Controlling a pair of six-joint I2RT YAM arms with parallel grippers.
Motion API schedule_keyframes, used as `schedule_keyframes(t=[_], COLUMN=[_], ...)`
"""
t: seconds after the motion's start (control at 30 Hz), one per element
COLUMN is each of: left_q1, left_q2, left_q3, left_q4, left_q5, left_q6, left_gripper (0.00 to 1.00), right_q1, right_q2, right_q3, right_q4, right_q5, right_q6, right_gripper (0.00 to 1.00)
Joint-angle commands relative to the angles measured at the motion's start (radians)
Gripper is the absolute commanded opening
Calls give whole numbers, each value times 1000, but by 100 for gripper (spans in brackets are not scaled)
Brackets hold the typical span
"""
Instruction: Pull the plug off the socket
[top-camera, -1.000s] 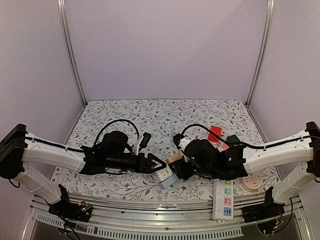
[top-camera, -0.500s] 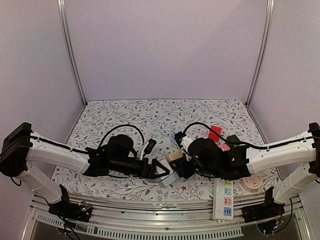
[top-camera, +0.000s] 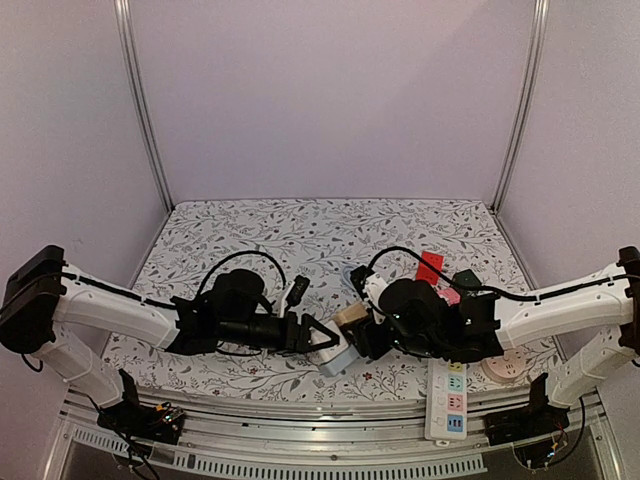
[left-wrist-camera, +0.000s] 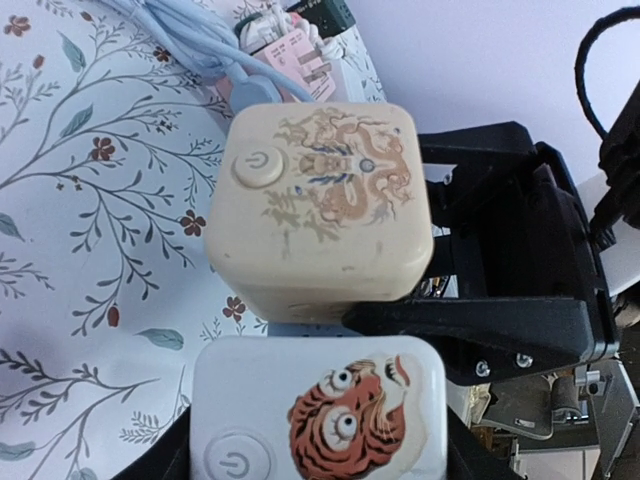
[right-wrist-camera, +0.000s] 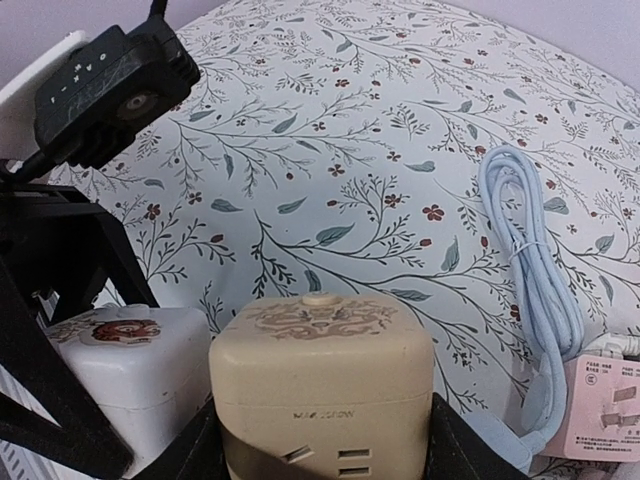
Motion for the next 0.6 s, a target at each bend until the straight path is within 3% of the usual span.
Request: schedule_keyframes(t=[0.0, 0.17, 0.33, 0.57], left_q1=[-13, -2, 30, 34], left_q2=[2, -6, 0, 10], left_q3=[-21, -15, -11, -5], left_q4=[39, 38, 71, 63], left_q5=[1, 25, 85, 98], left_q6=[-24, -43, -69, -57], left_gripper=[42, 23, 10, 3], right_q1=[15, 74, 132, 155], right_q2=[-57, -72, -74, -42], right_q3=[-1, 3, 7, 20], right_q4=[87, 88, 87, 77], right_q5=[42, 92, 115, 212], right_q6=[-27, -127, -203, -169], right_gripper=[25, 24, 24, 24])
